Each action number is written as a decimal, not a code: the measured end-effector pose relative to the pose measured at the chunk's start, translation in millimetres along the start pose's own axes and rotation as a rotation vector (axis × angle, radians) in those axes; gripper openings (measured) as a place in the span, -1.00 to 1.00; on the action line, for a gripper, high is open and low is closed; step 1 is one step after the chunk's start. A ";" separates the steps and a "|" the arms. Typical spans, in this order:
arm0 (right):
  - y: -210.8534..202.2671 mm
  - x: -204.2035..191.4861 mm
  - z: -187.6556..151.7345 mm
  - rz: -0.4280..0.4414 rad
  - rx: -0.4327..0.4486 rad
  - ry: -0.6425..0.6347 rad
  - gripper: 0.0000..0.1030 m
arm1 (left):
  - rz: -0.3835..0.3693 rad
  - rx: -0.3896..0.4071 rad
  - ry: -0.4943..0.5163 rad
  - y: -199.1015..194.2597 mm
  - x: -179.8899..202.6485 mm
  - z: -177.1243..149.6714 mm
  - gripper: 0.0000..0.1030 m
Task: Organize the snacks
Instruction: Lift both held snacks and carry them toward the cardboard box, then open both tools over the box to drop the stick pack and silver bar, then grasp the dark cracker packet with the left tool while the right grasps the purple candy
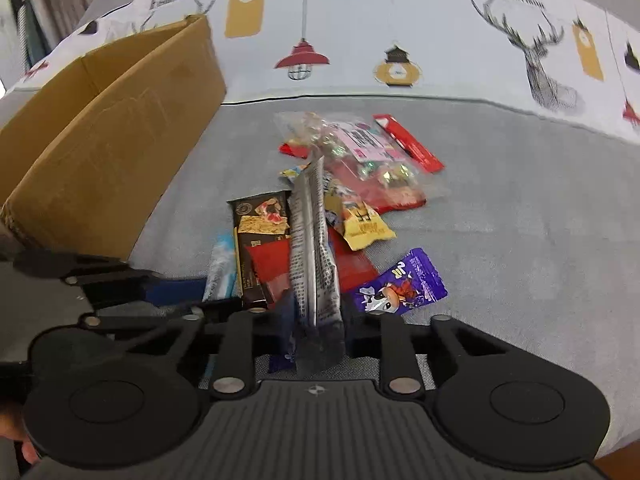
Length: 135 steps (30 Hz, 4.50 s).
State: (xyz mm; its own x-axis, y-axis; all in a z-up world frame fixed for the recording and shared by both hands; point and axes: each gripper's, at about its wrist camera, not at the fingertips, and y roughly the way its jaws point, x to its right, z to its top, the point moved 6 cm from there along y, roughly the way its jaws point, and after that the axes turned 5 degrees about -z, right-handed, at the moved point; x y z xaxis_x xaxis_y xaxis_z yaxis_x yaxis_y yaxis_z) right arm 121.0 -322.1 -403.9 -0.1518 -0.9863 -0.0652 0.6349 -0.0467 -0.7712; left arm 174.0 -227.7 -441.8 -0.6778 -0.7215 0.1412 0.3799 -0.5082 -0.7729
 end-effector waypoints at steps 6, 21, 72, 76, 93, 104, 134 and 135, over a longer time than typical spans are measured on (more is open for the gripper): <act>-15.8 8.1 7.9 -0.005 0.069 0.040 -0.86 | 0.001 0.038 -0.032 -15.8 -6.5 8.1 -0.95; -67.2 8.3 28.0 -0.017 0.226 0.153 -0.86 | 0.017 0.054 -0.050 -94.0 -4.3 30.2 -0.94; -195.6 -271.4 179.8 0.241 0.426 -0.182 -0.91 | 0.185 0.471 -0.215 -325.3 -183.4 69.7 -0.94; -140.1 -266.8 172.6 0.210 0.320 -0.167 -0.91 | 0.167 0.341 -0.279 -264.5 -211.2 55.6 -0.94; -32.2 -256.3 164.8 0.214 0.147 -0.064 0.60 | 0.259 0.201 -0.346 -208.7 -251.5 23.5 0.59; -107.4 -142.5 130.3 0.130 0.266 0.047 0.68 | 0.244 0.212 -0.250 -225.3 -160.1 33.4 0.67; -38.2 54.9 -10.6 0.078 0.092 0.358 -0.21 | -0.051 -0.016 -0.120 -17.6 8.5 31.2 0.17; -31.8 59.4 -11.5 0.092 0.078 0.385 -0.20 | -0.053 -0.032 -0.125 -4.9 7.3 29.5 0.17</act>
State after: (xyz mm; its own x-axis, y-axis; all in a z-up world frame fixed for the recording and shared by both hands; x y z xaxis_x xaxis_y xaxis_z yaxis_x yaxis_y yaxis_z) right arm 83.1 -377.4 -390.6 -0.3549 -0.8563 -0.3753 0.7121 0.0125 -0.7019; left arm 185.7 -244.3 -418.7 -0.6120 -0.7482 0.2563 0.3241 -0.5329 -0.7817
